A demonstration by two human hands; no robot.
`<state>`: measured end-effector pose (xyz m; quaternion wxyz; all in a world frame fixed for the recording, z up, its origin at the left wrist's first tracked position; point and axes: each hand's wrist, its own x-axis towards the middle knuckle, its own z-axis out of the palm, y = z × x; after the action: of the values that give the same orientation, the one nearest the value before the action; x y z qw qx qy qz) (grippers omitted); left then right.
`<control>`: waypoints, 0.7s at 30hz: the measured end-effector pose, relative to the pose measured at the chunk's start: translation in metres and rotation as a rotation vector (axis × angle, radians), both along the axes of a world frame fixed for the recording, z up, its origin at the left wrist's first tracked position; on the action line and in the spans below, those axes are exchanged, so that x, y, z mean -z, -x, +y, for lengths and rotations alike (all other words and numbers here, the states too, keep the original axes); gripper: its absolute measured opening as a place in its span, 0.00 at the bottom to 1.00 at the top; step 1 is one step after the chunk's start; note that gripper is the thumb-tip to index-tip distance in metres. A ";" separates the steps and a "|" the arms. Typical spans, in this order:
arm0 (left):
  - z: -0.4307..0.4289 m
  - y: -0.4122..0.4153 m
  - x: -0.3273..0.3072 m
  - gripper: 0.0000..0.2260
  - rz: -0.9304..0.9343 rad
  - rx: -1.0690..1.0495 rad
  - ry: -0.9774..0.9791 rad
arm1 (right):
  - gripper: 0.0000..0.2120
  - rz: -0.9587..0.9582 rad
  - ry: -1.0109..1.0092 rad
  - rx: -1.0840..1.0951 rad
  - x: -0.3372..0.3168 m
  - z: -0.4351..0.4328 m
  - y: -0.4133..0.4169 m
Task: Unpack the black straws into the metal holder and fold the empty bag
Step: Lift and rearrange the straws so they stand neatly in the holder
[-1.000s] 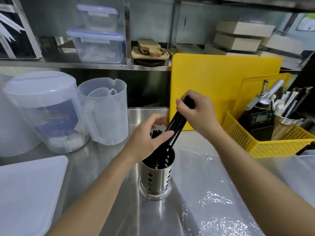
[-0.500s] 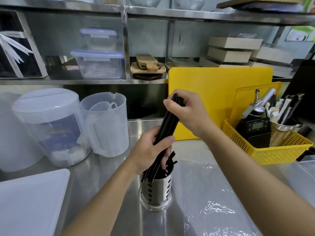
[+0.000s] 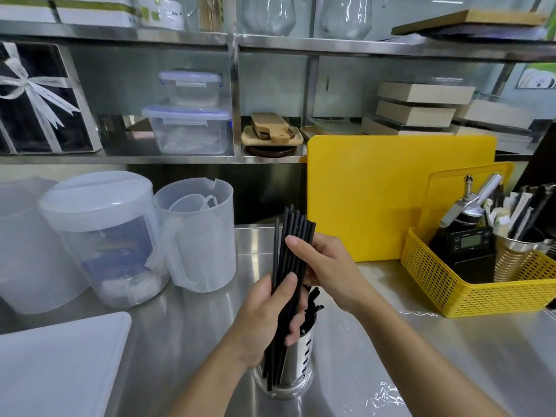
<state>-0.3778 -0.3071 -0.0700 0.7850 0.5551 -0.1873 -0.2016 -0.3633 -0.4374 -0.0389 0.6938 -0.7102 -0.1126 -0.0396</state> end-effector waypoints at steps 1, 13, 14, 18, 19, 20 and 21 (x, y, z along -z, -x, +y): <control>0.001 0.001 0.001 0.13 0.021 0.001 0.013 | 0.13 0.004 0.006 -0.018 0.003 -0.001 -0.001; 0.007 0.004 0.014 0.11 0.074 -0.043 -0.016 | 0.22 -0.034 -0.022 -0.013 0.013 0.003 0.007; 0.007 0.004 0.014 0.11 0.067 -0.047 -0.023 | 0.21 -0.033 -0.027 0.000 0.013 0.003 0.008; 0.006 0.007 0.013 0.11 0.062 -0.073 -0.021 | 0.18 -0.027 -0.013 0.055 0.013 0.006 0.008; 0.007 0.008 0.013 0.10 0.077 -0.083 -0.013 | 0.18 -0.027 0.002 0.067 0.013 0.007 0.008; 0.007 0.008 0.013 0.09 0.094 -0.090 -0.005 | 0.18 -0.026 0.013 0.071 0.013 0.007 0.008; 0.008 0.008 0.013 0.08 0.108 -0.095 0.001 | 0.18 -0.022 0.018 0.064 0.014 0.007 0.008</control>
<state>-0.3863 -0.2992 -0.0832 0.8028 0.5515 -0.1181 -0.1936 -0.3714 -0.4306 -0.0527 0.6845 -0.7191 -0.0977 -0.0688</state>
